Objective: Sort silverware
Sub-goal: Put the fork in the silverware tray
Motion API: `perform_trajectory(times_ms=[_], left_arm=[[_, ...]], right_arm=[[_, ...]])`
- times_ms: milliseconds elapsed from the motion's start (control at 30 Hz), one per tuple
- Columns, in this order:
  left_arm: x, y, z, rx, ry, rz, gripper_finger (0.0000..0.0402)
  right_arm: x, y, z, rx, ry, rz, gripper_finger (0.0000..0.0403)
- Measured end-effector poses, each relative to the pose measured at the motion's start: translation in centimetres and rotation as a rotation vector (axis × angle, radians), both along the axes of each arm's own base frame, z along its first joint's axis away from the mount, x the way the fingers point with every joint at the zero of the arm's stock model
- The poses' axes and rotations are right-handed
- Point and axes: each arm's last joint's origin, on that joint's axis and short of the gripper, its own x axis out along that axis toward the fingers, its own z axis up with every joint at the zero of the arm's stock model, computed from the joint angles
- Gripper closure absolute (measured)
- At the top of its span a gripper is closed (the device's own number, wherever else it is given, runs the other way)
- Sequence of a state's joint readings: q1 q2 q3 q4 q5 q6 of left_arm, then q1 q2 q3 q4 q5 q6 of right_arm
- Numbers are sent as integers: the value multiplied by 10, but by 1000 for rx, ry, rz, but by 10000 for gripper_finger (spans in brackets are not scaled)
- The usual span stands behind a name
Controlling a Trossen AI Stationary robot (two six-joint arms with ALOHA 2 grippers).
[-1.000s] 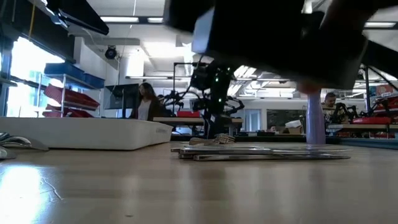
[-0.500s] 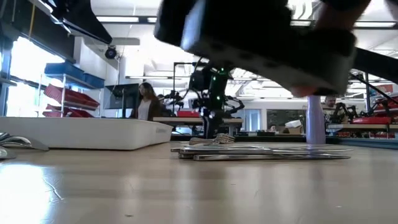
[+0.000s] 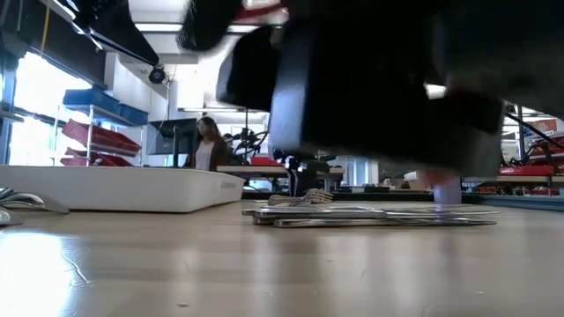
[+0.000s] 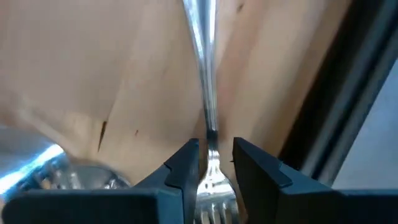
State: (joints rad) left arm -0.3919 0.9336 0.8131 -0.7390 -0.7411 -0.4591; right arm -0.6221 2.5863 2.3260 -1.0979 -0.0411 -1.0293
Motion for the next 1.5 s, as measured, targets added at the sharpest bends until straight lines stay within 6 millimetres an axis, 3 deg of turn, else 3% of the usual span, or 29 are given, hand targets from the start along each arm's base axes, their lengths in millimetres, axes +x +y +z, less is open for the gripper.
perform_trajectory(times_ms=[200,367,567,633,833,1033,1167,1333,1500], left_arm=[[0,0,0,0,0,0,344],[0,0,0,0,-2,0,344],[0,0,0,-1,1,-3,344],[0,-1,0,-18,7,-18,344],[0,-2,-1,-44,25,-54,344],[-3,-2,1,-68,32,-96,344],[-7,-1,4,-77,15,-99,344],[-10,0,6,-86,-1,-96,344],[-10,0,6,-87,2,-94,344]], right_arm=[[-3,-4,-3,22,-2,16,332],[0,-4,-3,-46,13,37,395],[8,9,2,-138,73,69,402],[12,17,11,-151,66,83,403],[28,57,73,-245,-49,219,403],[52,117,99,-333,-99,532,402],[68,149,103,-382,-151,642,402],[78,164,105,-364,-240,689,402],[73,148,105,-293,-276,546,403]])
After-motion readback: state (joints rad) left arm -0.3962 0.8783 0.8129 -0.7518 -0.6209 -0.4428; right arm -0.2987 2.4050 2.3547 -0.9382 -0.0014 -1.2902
